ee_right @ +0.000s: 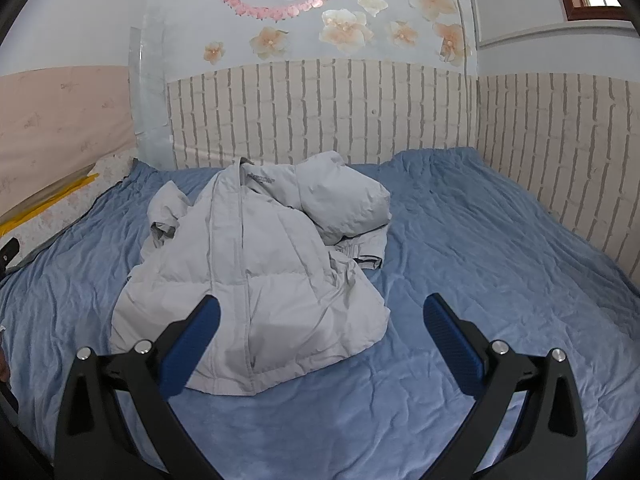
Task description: Fold large clothes
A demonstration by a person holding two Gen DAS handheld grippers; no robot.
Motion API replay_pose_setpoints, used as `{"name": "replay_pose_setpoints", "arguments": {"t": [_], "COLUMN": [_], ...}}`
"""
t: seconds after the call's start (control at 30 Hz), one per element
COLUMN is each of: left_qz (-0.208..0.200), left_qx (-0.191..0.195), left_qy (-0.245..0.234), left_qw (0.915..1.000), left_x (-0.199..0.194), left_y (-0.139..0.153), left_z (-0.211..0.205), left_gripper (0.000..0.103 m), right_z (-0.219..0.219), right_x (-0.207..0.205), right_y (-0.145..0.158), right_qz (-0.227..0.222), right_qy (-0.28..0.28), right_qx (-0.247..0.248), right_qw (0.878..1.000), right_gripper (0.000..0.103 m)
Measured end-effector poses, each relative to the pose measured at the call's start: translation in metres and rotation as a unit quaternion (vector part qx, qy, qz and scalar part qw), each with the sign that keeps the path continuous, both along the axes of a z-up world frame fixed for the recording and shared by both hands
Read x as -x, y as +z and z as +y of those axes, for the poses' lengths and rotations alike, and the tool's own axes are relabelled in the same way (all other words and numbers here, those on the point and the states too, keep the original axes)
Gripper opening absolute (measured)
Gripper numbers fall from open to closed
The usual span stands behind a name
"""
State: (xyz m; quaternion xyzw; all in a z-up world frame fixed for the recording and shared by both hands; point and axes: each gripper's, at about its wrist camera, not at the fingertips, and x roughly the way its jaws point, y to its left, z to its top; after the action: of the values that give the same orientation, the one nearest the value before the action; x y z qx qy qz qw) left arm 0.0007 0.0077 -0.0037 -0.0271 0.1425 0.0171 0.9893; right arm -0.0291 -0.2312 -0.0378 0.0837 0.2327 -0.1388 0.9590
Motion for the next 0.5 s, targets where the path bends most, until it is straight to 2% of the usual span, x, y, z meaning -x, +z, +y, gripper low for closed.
{"name": "replay_pose_setpoints", "arguments": {"t": [0.5], "left_qz": [0.006], "left_qx": [0.001], "left_qy": [0.009], "left_qw": [0.9999], "left_x": [-0.0025], "left_y": [-0.0007], "left_z": [0.0054], "left_gripper": [0.1], "right_z": [-0.0027], "right_x": [0.0037], "right_y": [0.0021], "right_qz": [-0.005], "right_qy": [-0.006], "right_qx": [-0.001], "right_qw": [1.0], "right_gripper": [0.101]}}
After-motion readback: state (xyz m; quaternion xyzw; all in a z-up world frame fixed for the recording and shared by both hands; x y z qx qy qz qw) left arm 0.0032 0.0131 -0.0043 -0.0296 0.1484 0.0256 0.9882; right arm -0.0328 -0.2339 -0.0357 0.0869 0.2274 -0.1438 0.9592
